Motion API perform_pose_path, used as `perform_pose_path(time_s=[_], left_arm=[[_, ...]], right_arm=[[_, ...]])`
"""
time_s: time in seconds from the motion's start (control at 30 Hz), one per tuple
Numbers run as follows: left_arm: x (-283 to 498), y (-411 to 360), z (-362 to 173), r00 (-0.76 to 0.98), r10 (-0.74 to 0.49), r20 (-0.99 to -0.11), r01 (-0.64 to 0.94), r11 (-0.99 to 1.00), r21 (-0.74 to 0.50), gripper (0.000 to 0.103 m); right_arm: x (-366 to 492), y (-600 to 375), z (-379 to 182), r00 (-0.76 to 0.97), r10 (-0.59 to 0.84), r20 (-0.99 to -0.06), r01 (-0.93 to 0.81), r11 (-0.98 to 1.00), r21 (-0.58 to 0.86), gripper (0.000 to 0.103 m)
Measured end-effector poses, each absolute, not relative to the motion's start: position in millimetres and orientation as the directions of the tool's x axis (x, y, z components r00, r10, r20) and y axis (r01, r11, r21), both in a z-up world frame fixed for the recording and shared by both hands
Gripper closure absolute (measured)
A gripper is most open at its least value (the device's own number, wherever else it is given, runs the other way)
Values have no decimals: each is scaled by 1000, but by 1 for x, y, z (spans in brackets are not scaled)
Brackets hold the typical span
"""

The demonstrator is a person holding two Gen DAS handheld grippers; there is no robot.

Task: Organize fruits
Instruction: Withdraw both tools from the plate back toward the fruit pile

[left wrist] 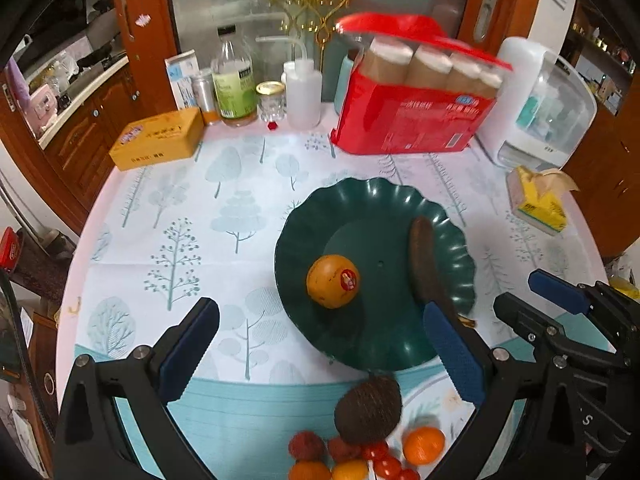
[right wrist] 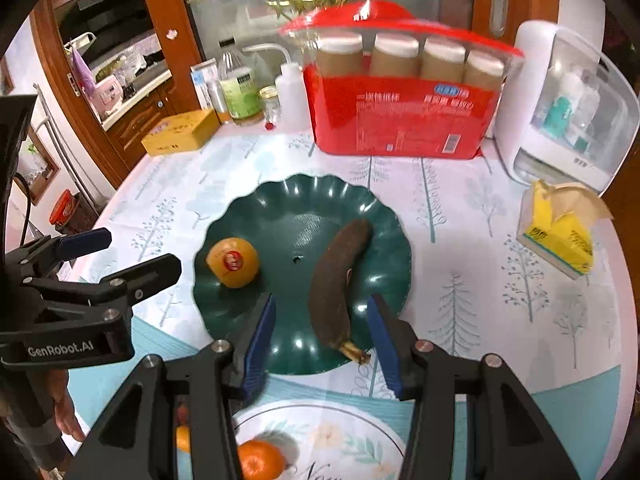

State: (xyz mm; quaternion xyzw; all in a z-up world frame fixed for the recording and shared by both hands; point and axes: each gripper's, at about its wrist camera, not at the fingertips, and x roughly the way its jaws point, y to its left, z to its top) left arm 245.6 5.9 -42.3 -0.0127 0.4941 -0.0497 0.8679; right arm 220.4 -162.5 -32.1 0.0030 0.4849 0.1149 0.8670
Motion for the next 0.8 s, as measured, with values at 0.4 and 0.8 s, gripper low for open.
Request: perform_pose_path(time_s=[0.4, 0.8], left_arm=[[176, 17, 41, 608, -36, -793, 17, 999, -33, 1], [104, 16, 75, 647, -53, -761, 8, 998, -63, 1]], right_arm=[[164, -168, 41, 562, 234, -794, -220, 967, 130, 55], [102, -169, 70, 579, 292, -762, -289, 947, 142, 54]])
